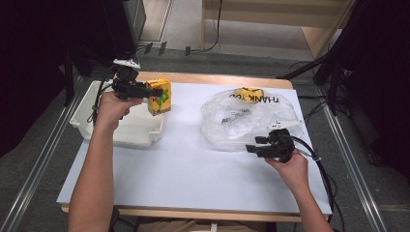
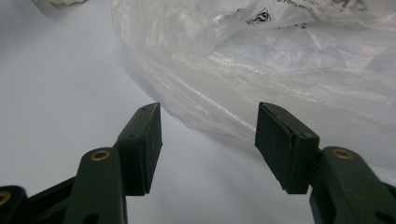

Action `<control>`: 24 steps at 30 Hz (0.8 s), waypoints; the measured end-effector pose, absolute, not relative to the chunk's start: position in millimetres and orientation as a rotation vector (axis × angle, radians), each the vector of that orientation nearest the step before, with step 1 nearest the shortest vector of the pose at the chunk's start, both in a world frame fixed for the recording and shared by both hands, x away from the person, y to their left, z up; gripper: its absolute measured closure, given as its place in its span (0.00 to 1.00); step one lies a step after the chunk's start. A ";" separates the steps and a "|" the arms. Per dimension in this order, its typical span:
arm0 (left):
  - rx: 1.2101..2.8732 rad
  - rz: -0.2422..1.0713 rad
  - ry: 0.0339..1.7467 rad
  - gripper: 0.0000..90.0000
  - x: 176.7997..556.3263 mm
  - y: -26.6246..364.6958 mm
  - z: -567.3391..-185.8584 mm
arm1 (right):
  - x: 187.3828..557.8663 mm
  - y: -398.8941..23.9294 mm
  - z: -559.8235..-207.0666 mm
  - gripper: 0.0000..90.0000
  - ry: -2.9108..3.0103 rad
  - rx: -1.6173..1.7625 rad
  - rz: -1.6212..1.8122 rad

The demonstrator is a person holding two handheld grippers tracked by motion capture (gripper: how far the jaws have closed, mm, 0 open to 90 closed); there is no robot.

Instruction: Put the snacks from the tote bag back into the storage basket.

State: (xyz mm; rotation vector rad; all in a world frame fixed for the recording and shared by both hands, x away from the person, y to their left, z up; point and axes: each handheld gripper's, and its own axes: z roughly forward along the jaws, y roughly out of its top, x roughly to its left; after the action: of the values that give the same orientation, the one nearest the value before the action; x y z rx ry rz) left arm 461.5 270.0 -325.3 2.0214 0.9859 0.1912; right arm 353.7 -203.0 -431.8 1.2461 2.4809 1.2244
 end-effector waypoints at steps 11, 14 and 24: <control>1.992 0.259 1.035 0.58 461.7 286.1 -325.0 | 353.2 -203.2 -431.4 0.47 2.477 1.244 1.221; 1.973 0.256 1.046 0.58 462.7 291.6 -325.5 | 353.0 -203.2 -431.2 0.47 2.477 1.242 1.222; 1.941 0.299 1.100 0.58 465.9 303.4 -328.6 | 352.6 -203.2 -430.9 0.46 2.481 1.241 1.219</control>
State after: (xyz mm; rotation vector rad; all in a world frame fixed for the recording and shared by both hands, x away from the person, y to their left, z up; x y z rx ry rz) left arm 465.9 303.4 -328.6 1.9412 1.1005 0.2991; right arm 352.6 -203.2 -430.9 1.2410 2.4806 1.2189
